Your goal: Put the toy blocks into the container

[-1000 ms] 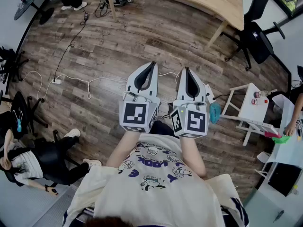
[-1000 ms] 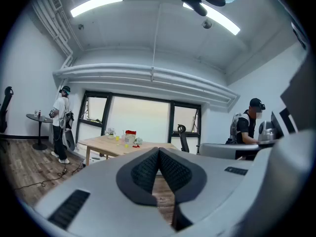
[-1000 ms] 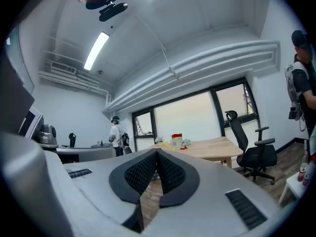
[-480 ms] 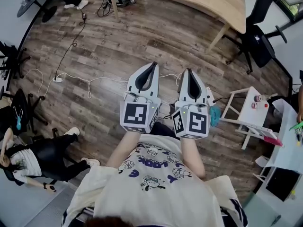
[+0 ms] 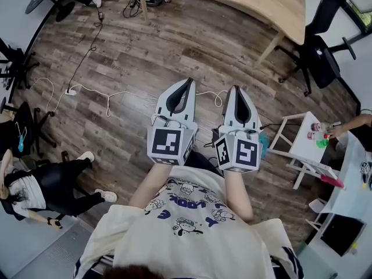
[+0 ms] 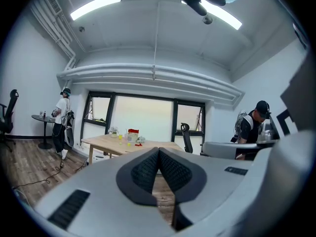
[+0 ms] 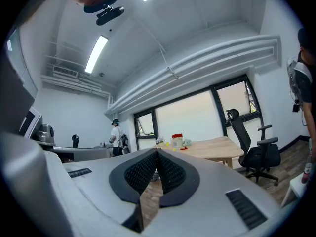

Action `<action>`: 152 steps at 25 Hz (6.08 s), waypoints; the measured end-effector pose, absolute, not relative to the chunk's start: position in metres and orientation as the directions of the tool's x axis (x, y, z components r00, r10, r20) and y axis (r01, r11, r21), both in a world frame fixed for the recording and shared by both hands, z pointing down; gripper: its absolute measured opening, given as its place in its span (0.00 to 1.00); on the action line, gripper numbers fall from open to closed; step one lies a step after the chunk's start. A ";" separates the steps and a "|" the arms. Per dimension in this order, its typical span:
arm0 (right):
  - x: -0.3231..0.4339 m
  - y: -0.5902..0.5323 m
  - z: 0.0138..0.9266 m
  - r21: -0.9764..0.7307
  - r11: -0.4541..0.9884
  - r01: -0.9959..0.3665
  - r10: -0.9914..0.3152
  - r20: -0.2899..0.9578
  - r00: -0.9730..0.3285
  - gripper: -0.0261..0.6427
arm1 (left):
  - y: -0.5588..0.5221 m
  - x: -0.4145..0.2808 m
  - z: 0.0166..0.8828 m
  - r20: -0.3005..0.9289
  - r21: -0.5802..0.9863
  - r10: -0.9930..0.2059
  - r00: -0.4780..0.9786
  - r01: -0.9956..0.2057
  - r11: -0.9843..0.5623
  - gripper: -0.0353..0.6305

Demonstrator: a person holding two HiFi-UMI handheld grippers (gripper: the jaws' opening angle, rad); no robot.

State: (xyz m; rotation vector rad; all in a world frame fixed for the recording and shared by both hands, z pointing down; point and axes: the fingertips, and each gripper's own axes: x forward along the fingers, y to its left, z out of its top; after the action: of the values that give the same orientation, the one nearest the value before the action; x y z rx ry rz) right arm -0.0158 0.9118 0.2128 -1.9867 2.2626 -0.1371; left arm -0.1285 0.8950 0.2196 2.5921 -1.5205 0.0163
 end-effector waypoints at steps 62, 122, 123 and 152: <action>-0.026 0.585 0.222 -0.152 0.096 -0.984 -0.995 -0.017 -0.094 0.03 | 0.563 -0.143 0.232 0.080 0.162 -0.859 0.505 -0.857 -0.489 0.09; 0.079 0.231 0.235 -0.218 0.211 -0.953 -0.972 0.052 -0.228 0.03 | 0.221 -0.031 0.241 0.151 0.190 -0.897 0.416 -0.902 -0.387 0.09; 0.079 0.225 0.236 -0.219 0.207 -0.953 -0.973 0.056 -0.224 0.03 | 0.215 -0.031 0.241 0.153 0.190 -0.895 0.420 -0.901 -0.390 0.09; 0.057 0.042 0.259 -0.220 0.072 -0.973 -0.986 0.133 -0.103 0.03 | 0.023 -0.050 0.263 0.218 0.219 -0.813 0.540 -0.839 -0.498 0.09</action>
State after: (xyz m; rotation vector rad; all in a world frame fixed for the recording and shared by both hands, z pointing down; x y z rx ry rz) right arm 0.0565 0.0424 0.2591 -2.0696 2.2622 -0.3934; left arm -0.0503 0.0227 0.2634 2.4831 -1.3722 0.1228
